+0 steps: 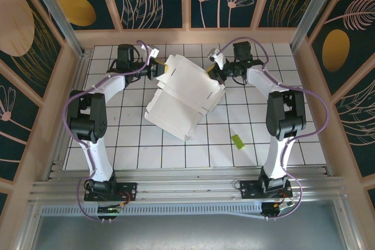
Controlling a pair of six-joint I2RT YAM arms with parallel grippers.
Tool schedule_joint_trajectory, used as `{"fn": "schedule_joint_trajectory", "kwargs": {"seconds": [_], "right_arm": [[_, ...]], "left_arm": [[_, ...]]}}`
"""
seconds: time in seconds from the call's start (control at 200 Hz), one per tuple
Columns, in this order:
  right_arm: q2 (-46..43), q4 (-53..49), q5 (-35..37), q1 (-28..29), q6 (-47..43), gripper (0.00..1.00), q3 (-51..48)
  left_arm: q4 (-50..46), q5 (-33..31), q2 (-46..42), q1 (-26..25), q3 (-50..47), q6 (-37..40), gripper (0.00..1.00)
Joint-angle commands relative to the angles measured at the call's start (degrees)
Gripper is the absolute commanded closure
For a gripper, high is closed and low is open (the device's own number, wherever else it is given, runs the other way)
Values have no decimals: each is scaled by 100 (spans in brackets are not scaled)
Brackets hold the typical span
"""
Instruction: Fold the paper box
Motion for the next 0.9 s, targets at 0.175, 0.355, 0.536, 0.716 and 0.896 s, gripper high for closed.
{"fn": "schedule_joint_trajectory", "kwargs": {"seconds": [0.175,0.355,0.536,0.716,0.896], "right_arm": [[-1174,747,2143,590,-1164,100,-743],[-1872,1620,3350,1080,-1728,100,-1498],[-2191,2637,4746,1746,-2577,100,-2435],[-2223,4061,6045,2175,-3603,100,-3256],[-2290,4542,6168,2418,-3953,100,-3649]], "left_arm": [[1435,-1533,-1335,-8,-1327,-980,44],[2151,-2246,-2336,-7,-2237,-3191,40],[1302,-2551,-2545,-8,-2371,-5951,53],[1966,-2393,-2928,-77,-3054,-7162,66],[1387,-2639,-3192,-262,-3063,-7361,68]]}}
